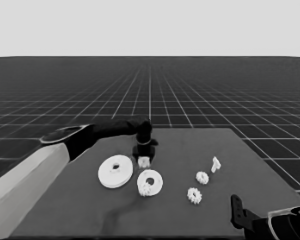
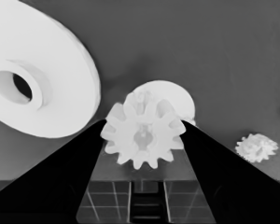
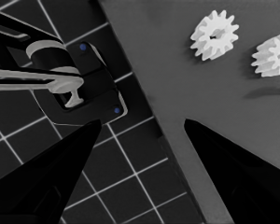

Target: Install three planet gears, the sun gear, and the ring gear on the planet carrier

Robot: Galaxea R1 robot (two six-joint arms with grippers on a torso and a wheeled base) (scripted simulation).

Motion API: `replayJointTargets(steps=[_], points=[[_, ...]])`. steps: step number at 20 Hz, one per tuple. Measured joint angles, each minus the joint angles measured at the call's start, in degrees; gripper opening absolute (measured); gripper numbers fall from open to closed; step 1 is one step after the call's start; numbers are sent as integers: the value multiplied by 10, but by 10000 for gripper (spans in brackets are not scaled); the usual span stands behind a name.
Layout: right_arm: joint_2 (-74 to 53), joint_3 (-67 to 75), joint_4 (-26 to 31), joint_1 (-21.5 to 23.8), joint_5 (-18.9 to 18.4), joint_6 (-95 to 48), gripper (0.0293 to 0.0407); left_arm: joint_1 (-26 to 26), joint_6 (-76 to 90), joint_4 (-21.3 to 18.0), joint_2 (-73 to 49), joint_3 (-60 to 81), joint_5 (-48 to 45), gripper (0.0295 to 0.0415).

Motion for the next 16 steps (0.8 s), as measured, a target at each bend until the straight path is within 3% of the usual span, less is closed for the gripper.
replayJointTargets(steps=[2, 5, 12, 14, 16], points=[[0, 0, 0, 0, 0, 0, 385, 0, 5, 0, 8, -14, -1, 312], [0, 0, 0, 0, 0, 0, 385, 67, 35, 58, 27, -69, -32, 312], [0, 0, 0, 0, 0, 0, 385, 82, 46, 70, 34, -90, -43, 312], [0, 0, 0, 0, 0, 0, 385, 82, 46, 71, 34, -90, -43, 371], [0, 0, 0, 0, 0, 0, 385, 82, 46, 71, 34, -90, -43, 383]])
